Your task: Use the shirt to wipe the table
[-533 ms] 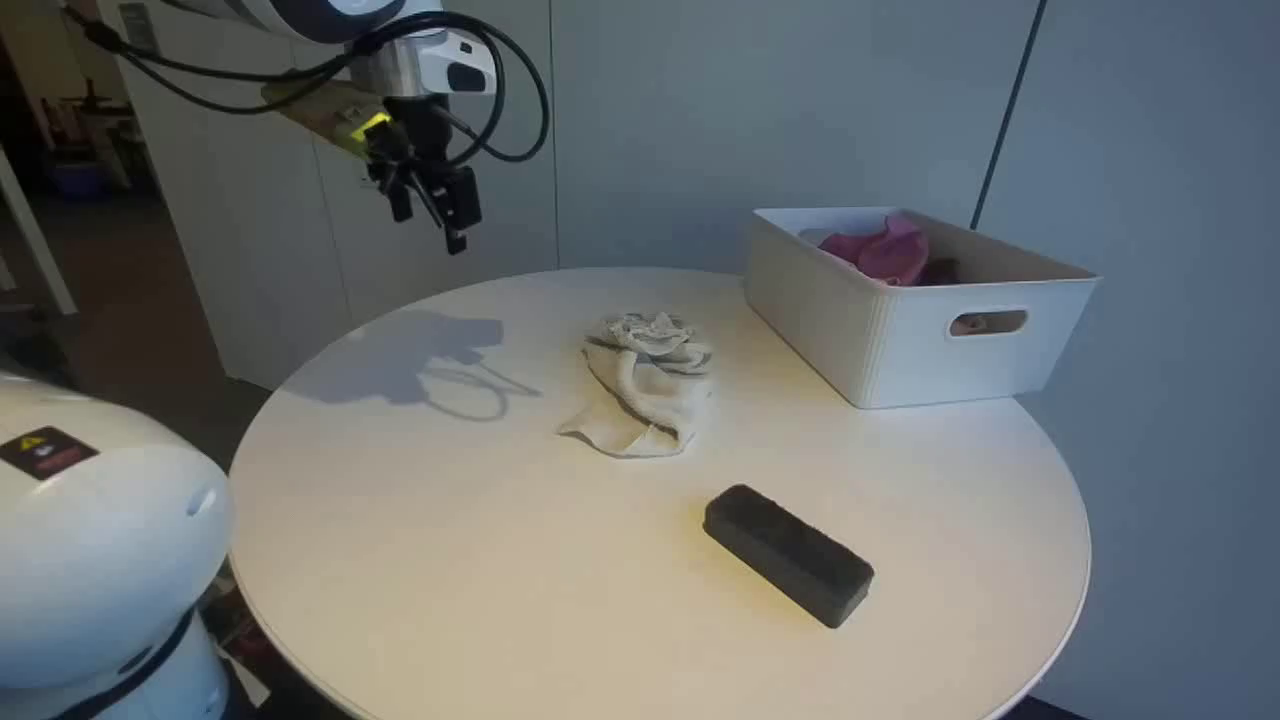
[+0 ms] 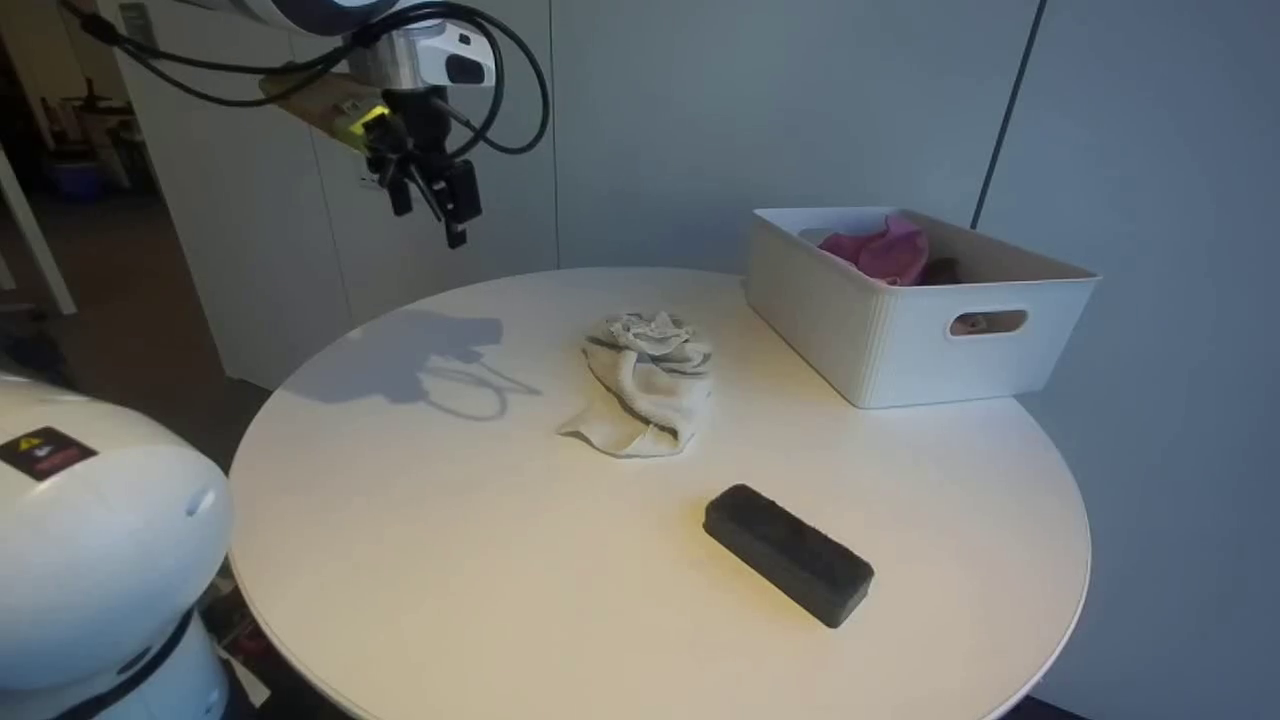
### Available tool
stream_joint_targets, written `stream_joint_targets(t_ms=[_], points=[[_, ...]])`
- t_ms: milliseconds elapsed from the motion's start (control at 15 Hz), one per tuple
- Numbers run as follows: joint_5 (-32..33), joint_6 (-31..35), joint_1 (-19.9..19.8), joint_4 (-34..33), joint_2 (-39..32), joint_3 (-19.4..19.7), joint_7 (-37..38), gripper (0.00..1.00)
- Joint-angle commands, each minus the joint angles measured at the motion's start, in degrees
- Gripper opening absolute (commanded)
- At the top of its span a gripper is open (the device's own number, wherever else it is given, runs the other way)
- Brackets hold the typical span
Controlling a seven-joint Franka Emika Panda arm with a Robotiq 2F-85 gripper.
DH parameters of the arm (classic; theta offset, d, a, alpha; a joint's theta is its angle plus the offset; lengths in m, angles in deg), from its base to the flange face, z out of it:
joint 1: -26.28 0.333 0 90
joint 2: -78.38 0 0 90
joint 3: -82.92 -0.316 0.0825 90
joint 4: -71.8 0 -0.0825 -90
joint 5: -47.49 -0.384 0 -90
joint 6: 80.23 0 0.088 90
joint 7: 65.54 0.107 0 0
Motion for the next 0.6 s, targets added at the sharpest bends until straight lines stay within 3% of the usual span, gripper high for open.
stream_joint_targets(t_ms=[0, 267, 533], points=[[2.4, 4.1, -3.6, -0.7, -1.9, -1.1, 2.6, 1.0], [7.5, 10.0, -11.3, -4.7, -7.7, 0.1, 7.9, 1.0], [8.0, 8.6, -14.6, -10.9, -16.9, 3.5, 7.8, 1.0]])
